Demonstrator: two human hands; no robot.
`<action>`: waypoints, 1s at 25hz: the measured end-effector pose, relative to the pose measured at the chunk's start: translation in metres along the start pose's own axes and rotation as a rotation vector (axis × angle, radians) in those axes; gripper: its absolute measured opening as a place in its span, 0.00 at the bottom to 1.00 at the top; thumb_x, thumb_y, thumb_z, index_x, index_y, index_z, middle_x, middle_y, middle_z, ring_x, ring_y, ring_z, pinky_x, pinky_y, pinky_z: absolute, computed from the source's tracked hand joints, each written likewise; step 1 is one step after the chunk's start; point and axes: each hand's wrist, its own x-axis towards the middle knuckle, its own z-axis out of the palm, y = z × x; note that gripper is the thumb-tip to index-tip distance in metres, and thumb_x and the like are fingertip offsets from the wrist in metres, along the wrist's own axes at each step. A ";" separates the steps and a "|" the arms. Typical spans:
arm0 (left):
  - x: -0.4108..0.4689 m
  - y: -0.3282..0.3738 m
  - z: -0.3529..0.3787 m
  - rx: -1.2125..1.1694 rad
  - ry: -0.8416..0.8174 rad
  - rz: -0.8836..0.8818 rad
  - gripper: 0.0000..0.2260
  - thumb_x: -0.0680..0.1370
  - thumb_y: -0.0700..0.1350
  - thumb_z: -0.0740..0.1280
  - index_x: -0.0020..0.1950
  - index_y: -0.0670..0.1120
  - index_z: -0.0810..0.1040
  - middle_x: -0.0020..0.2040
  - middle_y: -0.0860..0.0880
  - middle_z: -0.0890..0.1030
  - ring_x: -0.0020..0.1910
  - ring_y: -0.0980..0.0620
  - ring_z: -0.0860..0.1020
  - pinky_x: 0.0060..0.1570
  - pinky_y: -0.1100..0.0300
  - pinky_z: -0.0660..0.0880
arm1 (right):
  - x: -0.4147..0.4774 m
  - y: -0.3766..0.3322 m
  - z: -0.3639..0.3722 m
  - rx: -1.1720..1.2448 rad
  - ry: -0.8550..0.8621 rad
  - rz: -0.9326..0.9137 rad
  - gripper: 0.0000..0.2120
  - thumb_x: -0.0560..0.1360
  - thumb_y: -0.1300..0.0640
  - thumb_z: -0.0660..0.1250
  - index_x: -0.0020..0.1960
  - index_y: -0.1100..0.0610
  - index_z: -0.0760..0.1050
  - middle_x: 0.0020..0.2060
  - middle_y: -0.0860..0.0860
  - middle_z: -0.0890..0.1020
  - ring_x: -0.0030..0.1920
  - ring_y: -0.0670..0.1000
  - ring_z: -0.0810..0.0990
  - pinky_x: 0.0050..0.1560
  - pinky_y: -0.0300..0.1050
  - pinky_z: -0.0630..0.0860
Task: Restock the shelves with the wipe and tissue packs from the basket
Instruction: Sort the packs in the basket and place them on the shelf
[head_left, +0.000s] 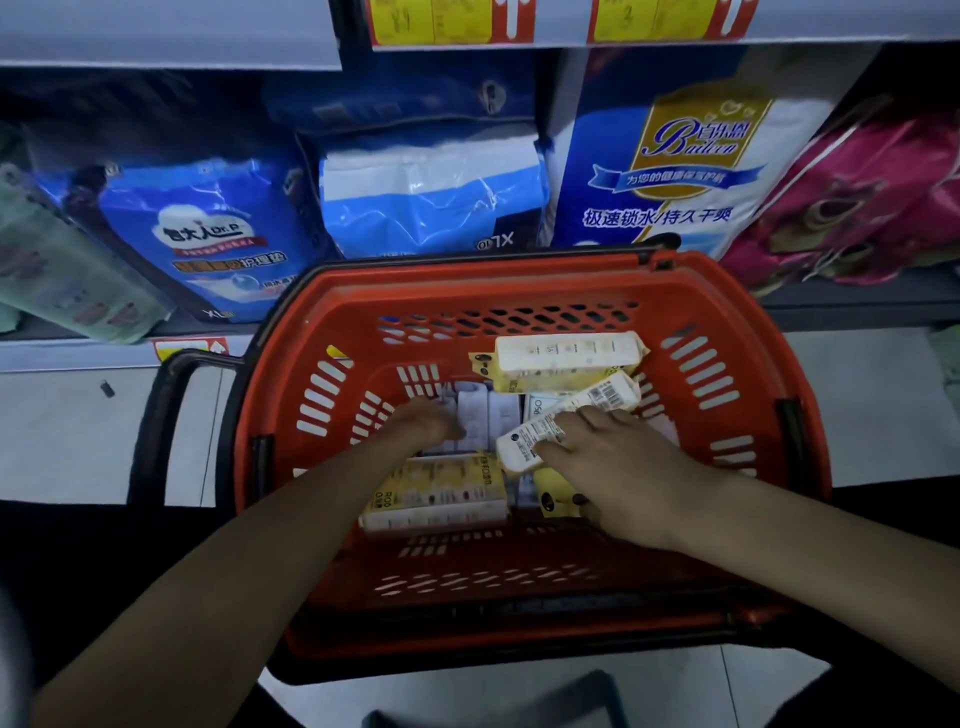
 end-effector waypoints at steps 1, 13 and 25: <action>0.003 0.000 0.000 -0.038 -0.014 -0.031 0.29 0.78 0.53 0.75 0.74 0.41 0.73 0.68 0.41 0.78 0.64 0.42 0.79 0.53 0.53 0.75 | 0.000 0.001 0.000 -0.003 0.005 0.001 0.31 0.78 0.56 0.70 0.78 0.54 0.62 0.74 0.58 0.65 0.73 0.61 0.64 0.72 0.55 0.66; -0.011 -0.004 -0.009 -0.097 0.091 -0.069 0.22 0.72 0.46 0.80 0.61 0.37 0.80 0.48 0.45 0.81 0.43 0.47 0.79 0.44 0.55 0.76 | -0.003 0.000 -0.009 -0.011 -0.001 -0.013 0.31 0.79 0.55 0.69 0.79 0.54 0.60 0.73 0.58 0.66 0.73 0.61 0.66 0.72 0.56 0.67; -0.163 0.021 -0.128 -0.157 0.101 0.427 0.22 0.61 0.32 0.76 0.55 0.41 0.84 0.49 0.41 0.87 0.42 0.48 0.82 0.39 0.57 0.76 | -0.009 0.006 -0.072 0.620 0.321 0.051 0.39 0.77 0.44 0.73 0.81 0.45 0.58 0.74 0.46 0.70 0.72 0.52 0.71 0.65 0.51 0.75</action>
